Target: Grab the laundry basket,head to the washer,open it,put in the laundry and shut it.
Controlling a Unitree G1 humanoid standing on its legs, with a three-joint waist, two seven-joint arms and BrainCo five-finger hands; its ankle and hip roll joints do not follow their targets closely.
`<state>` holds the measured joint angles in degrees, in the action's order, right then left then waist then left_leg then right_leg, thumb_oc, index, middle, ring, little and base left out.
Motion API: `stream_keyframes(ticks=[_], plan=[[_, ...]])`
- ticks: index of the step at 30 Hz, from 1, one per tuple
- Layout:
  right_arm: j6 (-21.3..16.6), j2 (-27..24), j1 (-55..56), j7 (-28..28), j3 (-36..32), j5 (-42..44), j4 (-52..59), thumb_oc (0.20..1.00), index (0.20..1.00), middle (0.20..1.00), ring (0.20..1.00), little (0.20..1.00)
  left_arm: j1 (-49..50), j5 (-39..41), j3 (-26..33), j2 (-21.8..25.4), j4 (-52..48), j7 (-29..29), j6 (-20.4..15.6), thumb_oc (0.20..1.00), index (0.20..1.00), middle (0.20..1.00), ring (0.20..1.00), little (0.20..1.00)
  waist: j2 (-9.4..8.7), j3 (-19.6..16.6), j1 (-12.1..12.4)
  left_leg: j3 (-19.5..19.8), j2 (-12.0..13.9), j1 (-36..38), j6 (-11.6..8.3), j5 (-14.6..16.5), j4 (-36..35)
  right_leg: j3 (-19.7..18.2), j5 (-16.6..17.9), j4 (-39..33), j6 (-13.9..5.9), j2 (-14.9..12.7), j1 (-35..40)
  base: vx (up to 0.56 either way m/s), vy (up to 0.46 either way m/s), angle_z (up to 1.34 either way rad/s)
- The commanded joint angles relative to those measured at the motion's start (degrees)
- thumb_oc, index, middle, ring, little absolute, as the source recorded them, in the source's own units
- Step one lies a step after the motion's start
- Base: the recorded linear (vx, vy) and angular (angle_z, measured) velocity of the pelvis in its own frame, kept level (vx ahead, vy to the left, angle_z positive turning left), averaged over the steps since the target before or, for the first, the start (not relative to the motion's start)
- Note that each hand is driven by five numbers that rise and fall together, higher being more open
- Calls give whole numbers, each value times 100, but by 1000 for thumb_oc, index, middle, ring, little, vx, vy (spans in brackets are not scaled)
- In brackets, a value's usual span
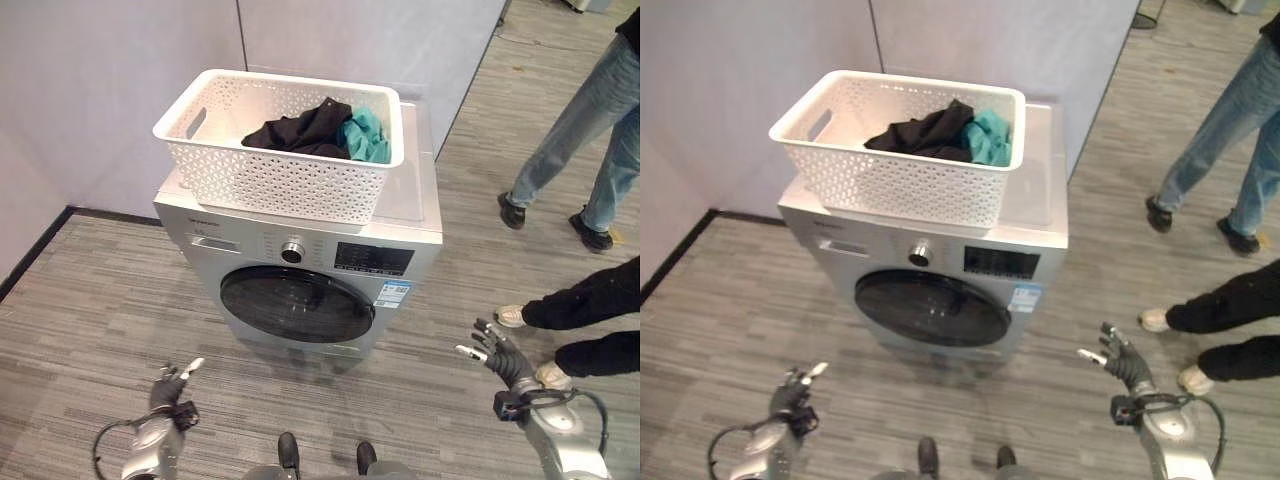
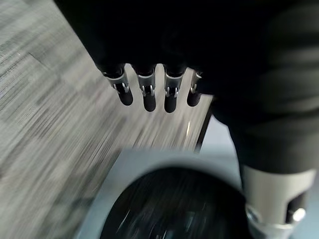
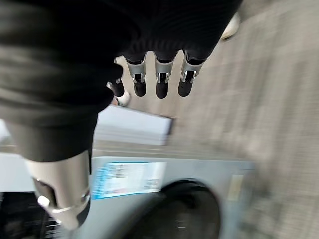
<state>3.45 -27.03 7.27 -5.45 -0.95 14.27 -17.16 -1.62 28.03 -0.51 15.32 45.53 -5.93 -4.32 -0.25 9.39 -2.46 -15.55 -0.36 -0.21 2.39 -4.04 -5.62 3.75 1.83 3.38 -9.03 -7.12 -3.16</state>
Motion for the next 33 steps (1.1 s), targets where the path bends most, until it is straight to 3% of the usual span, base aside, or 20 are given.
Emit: stream_keyframes(ticks=[1,4,5,6,9,12,14,15,16,18,20,21,22,23,25,33], plan=[[-422,-165,-300,144,99,-223,-13,1000,1000,1000,1000,1000,-420,-213,-94,46,212,184,-14,1000,1000,1000,1000,1000,-69,6,-36,303,-1,442,-226,709,62,632,2,616,-107,23,-391,29,64,-90],[-422,-216,-201,33,301,-346,79,1000,1000,1000,1000,1000,-378,-441,-283,-29,105,191,41,1000,1000,1000,1000,1000,-55,24,-125,244,-85,538,-152,686,62,827,-152,778,114,412,-679,11,82,-6],[-420,-219,-194,32,299,-348,83,1000,1000,1000,1000,1000,-371,-443,-284,-33,99,190,44,1000,1000,1000,1000,1000,-49,21,-127,247,-80,542,-156,691,62,831,-159,781,118,415,-676,46,24,-18],[-412,-342,-86,29,355,-481,181,1000,1000,1000,1000,1000,-401,-409,-343,-69,60,227,45,1000,1000,1000,1000,1000,-56,47,-161,301,-167,585,-153,639,62,653,-267,505,327,559,-433,67,-20,-12],[-476,-472,139,68,314,-703,309,1000,1000,1000,1000,1000,-355,-446,-404,-150,8,213,-4,1000,1000,1000,1000,1000,-18,-51,-148,324,-220,547,-193,664,184,471,-239,-33,449,690,-129,101,-42,10],[-492,-688,317,58,247,-817,437,1000,1000,1000,1000,1000,-268,-311,-421,-230,-98,244,-28,1000,1000,1000,1000,1000,-30,55,-158,444,-249,179,-326,959,1485,493,-210,-281,527,644,185,70,-76,8],[-478,-837,330,8,292,-902,516,1000,1000,1000,1000,1000,-268,-161,-417,-265,-98,251,-42,1000,1000,1000,1000,1000,-60,167,-108,626,-236,-222,-530,754,2149,450,-231,-299,614,607,286,36,-44,27],[-452,-907,344,63,216,-958,511,1000,1000,1000,1000,1000,-367,-206,-462,-275,63,217,-13,1000,1000,1000,1000,1000,-79,184,-205,383,323,-476,-617,554,2119,534,-269,-411,605,497,460,74,26,19],[-446,-898,374,78,169,-967,507,1000,1000,1000,1000,1000,-385,-245,-452,-271,138,214,-3,1000,1000,1000,1000,1000,-108,179,-210,296,451,-511,-584,583,1984,542,-289,-457,586,432,551,128,101,9],[-462,-910,434,102,114,-1019,561,1000,1000,1000,1000,1000,-374,-256,-366,-184,268,188,2,1000,1000,1000,1000,1000,-125,136,-141,486,684,-559,-616,322,1458,468,-336,-475,515,364,617,138,123,15],[-506,-926,442,119,128,-1036,592,1000,1000,1000,1000,1000,-388,-220,-304,-105,458,159,11,1000,1000,1000,1000,1000,-91,97,-118,591,1091,-691,-806,-211,1014,420,-407,-462,457,330,658,159,146,2],[-535,-956,438,141,138,-1061,613,1000,1000,1000,1000,1000,-380,-225,-287,-68,509,149,21,1000,1000,1000,1000,1000,-60,86,-93,711,1149,-686,-862,-330,866,401,-450,-436,426,307,683,116,115,-12],[-536,-956,439,141,138,-1061,613,1000,1000,1000,1000,1000,-381,-225,-287,-68,511,150,20,1000,1000,1000,1000,1000,-61,89,-97,713,1147,-674,-865,-341,847,404,-455,-432,427,306,687,131,169,-13],[-559,-987,330,54,259,-1093,602,1000,1000,1000,1000,1000,-345,-261,-189,7,702,116,10,1000,1000,1000,1000,1000,-3,40,-82,972,999,-436,-846,-45,782,301,-459,-417,342,249,682,108,214,-19],[-606,-1000,259,22,291,-1121,546,1000,1000,1000,1000,1000,-337,-408,-103,64,969,113,16,1000,1000,1000,1000,1000,40,-31,-97,856,858,-209,-820,-6,449,244,-388,-417,252,145,668,131,269,-52],[-645,-915,-159,-66,696,-1272,564,1000,1000,1000,1000,1000,-196,-528,338,394,1423,76,35,1000,1000,1000,1000,1000,-146,-294,137,504,532,73,-646,179,62,105,-69,-702,-38,-197,572,58,168,-18]])
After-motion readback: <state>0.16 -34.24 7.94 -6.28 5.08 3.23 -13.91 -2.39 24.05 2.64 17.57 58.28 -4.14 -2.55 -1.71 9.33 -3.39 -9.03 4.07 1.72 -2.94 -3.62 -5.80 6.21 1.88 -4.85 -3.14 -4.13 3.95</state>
